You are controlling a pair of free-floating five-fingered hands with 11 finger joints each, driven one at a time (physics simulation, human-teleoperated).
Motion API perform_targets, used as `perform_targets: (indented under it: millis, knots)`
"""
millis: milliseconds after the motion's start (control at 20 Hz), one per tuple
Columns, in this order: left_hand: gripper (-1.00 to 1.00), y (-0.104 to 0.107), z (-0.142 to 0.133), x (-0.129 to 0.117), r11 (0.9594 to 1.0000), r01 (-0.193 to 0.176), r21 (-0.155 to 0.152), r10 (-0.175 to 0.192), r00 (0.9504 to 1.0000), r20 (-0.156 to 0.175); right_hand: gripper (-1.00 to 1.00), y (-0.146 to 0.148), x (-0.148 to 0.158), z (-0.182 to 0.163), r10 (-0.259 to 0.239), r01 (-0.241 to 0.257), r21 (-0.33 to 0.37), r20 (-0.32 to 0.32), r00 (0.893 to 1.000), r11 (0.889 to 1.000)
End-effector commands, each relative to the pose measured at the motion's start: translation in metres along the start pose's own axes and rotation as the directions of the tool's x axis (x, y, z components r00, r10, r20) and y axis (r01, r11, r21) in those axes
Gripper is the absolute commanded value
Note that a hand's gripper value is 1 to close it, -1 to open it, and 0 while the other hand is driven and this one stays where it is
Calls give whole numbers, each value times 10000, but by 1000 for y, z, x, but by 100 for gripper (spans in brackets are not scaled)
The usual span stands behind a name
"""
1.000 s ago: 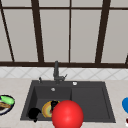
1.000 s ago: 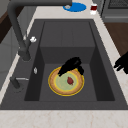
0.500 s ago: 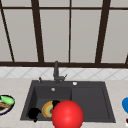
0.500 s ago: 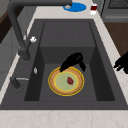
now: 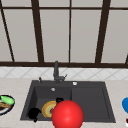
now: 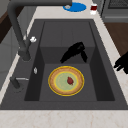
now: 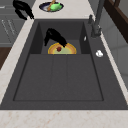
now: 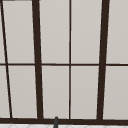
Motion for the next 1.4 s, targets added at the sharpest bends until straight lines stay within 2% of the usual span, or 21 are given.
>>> perform_targets:
  millis: [0,650,800,900,950,1000,1100,1350]
  knots:
    - [0,0,0,0,10000,0,0,0,10000,0,-100,-18,-12,13,-185,183,58,253,9995,9998]
    - [0,0,0,0,10000,0,0,0,10000,0,-100,-58,-58,77,-640,637,67,637,9959,9979]
    - [0,0,0,0,10000,0,0,0,10000,0,-100,-66,-68,82,-644,639,96,722,9953,9979]
    - [0,0,0,0,10000,0,0,0,10000,0,-100,-60,-71,82,-664,646,281,675,9955,9975]
    - [0,0,0,0,10000,0,0,0,10000,0,-100,-62,-73,85,-616,625,-352,239,9978,9974]
    - [0,0,0,0,10000,0,0,0,10000,0,-100,-61,-65,79,-337,333,86,468,9983,9994]
    - [0,0,0,0,10000,0,0,0,10000,0,-100,-60,-71,80,-212,212,5,327,9992,9998]
    - [0,0,0,0,10000,0,0,0,10000,0,-100,-82,-96,93,-437,436,32,710,9965,9990]
